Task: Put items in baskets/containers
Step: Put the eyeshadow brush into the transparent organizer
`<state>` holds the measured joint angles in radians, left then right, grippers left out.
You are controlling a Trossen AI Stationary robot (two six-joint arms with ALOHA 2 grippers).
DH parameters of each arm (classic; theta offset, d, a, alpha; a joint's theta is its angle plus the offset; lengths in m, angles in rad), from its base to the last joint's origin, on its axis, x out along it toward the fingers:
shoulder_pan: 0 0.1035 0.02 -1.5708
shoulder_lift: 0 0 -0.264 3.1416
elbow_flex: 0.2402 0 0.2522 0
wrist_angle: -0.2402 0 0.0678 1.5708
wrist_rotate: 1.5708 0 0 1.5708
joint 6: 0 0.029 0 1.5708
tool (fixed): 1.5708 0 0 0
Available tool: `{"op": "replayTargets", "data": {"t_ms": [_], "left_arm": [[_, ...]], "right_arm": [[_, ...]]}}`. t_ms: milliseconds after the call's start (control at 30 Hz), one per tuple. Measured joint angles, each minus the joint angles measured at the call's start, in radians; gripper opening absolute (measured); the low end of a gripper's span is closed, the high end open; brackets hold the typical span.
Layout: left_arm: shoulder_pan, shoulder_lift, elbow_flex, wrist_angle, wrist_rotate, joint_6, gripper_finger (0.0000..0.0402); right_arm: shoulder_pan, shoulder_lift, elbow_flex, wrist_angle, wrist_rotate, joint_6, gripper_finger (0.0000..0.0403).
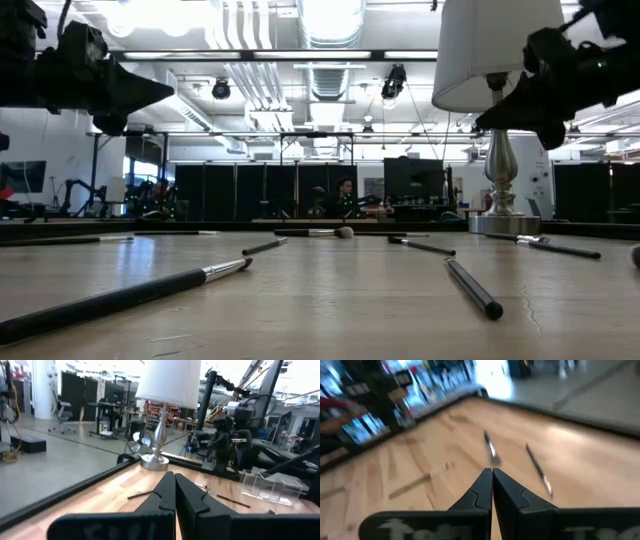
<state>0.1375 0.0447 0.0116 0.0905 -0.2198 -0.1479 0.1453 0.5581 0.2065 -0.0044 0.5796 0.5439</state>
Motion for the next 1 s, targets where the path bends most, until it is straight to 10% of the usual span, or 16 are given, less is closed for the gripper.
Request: {"op": "replayTargets", "data": {"t_ms": [267,567,1000], "left_arm": [[-0.001,0.046,-0.001,-0.003,0.261,0.032,0.0],[-0.001,0.119,-0.001,0.027,0.292,-0.02,0.0],[0.0,0.151,-0.001,0.096,0.227,0.012,0.0]], "right_arm": [[0.141,0.376,0.232,-0.345,0.001,0.432,0.0009],[0.198,0.728,0.388,-0.534,-0.108,0.79,0.0031],[0.179,0.808,0.431,-0.747,-0.173,1.155,0.0136]]}}
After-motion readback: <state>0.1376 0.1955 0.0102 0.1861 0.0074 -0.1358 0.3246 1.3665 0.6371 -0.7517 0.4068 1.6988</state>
